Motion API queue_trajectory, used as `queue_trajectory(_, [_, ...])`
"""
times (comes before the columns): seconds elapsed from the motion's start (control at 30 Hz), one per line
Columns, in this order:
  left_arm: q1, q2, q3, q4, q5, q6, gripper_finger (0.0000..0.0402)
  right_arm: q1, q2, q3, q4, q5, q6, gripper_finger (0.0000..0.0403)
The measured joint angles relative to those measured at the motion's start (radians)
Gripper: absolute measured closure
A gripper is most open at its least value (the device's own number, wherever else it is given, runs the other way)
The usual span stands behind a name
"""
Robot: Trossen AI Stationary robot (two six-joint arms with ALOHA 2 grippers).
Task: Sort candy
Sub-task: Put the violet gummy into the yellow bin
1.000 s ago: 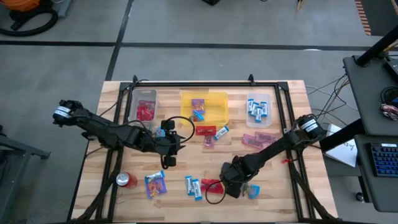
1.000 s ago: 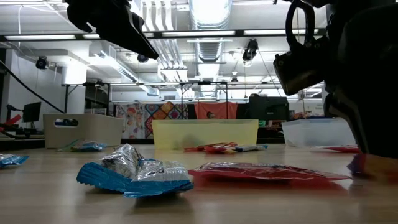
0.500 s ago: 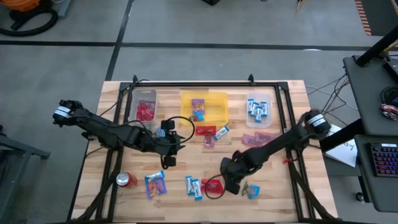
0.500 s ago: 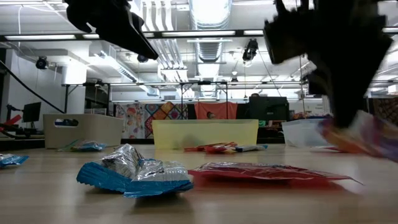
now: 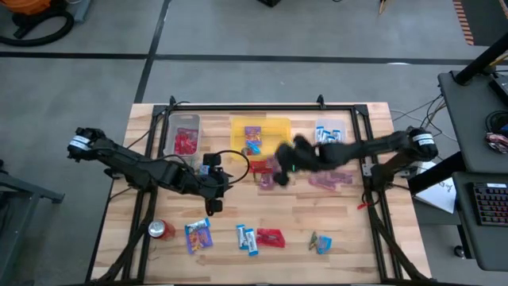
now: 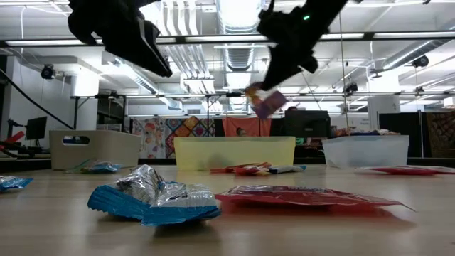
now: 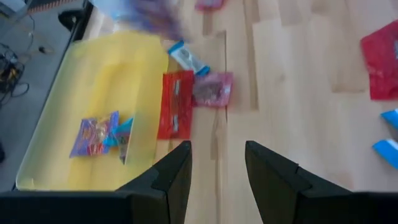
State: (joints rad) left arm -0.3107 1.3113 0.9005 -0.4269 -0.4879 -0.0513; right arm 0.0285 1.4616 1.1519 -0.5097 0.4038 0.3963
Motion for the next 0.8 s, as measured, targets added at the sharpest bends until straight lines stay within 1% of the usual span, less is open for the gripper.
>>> queue_trajectory(0.1, [0.000,0.000,0.000,-0.036,0.000,-0.032,0.0267,-0.135,-0.011,0.000,0.097,-0.005,-0.027,0.0394])
queue_trajectory(0.2, [0.000,0.000,0.000,-0.054,-0.001,-0.049,0.0267,-0.270,0.012,0.000,0.167,-0.055,-0.045,0.0394])
queue_trajectory(0.3, [0.000,0.000,0.000,-0.060,-0.001,-0.057,0.0267,-0.387,0.069,0.000,0.188,-0.144,-0.065,0.0394])
queue_trajectory(0.4, [0.000,0.000,0.000,-0.066,-0.001,-0.070,0.0267,-0.466,0.145,0.000,0.211,-0.275,-0.079,0.0394])
queue_trajectory(0.47, [0.000,0.000,0.000,-0.072,-0.002,-0.077,0.0267,-0.493,0.196,0.000,0.233,-0.326,-0.083,0.0393])
queue_trajectory(0.6, [0.000,0.000,0.000,-0.084,-0.002,-0.097,0.0267,-0.499,0.269,0.000,0.276,-0.329,-0.085,0.0382])
queue_trajectory(0.8, [0.000,0.000,0.000,-0.089,-0.002,-0.118,0.0267,-0.498,0.317,0.000,0.319,-0.325,-0.093,0.0344])
